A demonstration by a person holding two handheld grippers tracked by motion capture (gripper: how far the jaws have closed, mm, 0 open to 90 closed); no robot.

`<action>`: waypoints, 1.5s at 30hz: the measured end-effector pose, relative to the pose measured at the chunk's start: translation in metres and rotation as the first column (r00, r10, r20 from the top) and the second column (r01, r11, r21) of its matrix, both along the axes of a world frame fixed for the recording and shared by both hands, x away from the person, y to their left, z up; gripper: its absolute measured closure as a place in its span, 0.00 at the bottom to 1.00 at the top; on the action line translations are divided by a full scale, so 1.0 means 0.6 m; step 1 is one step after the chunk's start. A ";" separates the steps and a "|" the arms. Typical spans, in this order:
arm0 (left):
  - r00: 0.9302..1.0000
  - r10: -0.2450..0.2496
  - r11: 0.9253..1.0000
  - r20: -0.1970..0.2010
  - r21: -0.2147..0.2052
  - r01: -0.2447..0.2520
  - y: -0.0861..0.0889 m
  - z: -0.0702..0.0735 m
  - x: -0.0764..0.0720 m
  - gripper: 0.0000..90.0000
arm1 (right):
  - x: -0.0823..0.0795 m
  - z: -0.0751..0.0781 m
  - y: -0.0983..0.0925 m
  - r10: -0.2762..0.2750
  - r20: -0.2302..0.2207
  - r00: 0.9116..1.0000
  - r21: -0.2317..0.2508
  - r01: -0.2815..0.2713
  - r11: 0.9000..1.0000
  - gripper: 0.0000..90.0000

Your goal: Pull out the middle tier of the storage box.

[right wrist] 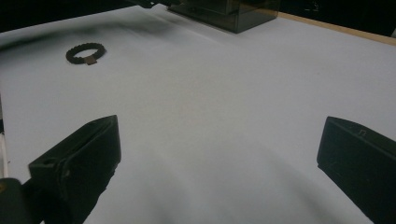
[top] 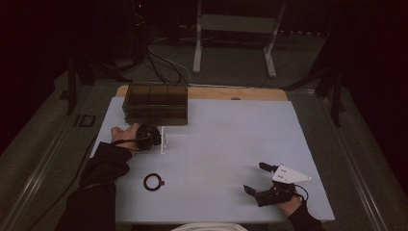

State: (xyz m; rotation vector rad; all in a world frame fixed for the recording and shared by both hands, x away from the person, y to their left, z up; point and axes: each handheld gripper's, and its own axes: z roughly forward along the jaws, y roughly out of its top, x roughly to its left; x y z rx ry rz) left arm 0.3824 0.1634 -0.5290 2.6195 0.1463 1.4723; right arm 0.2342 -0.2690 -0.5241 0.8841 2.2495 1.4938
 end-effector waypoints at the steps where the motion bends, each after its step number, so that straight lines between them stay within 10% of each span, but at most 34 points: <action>1: 1.000 -0.009 0.999 -0.014 -0.032 0.009 0.003 0.005 -0.001 0.82 | 0.000 0.000 0.000 0.000 0.000 1.000 0.001 0.000 1.000 0.00; 12: 0.992 -0.052 0.972 -0.118 -0.233 0.024 0.030 0.043 -0.003 0.82 | 0.000 -0.001 0.000 0.001 -0.002 1.000 -0.002 -0.001 1.000 0.00; 26: 0.977 0.019 0.962 -0.211 -0.262 -0.076 0.061 0.068 0.003 0.32 | 0.000 -0.002 0.001 0.001 -0.001 1.000 -0.009 -0.001 1.000 0.00; 33: 0.948 0.037 0.940 -0.317 -0.311 -0.141 0.080 0.092 0.019 0.03 | 0.001 -0.004 0.003 0.008 -0.004 1.000 -0.018 -0.008 1.000 0.00; 45: 0.945 0.052 0.938 -0.322 -0.308 -0.156 0.107 0.102 0.035 0.01 | 0.003 -0.005 0.004 0.008 -0.009 1.000 -0.016 -0.008 1.000 0.00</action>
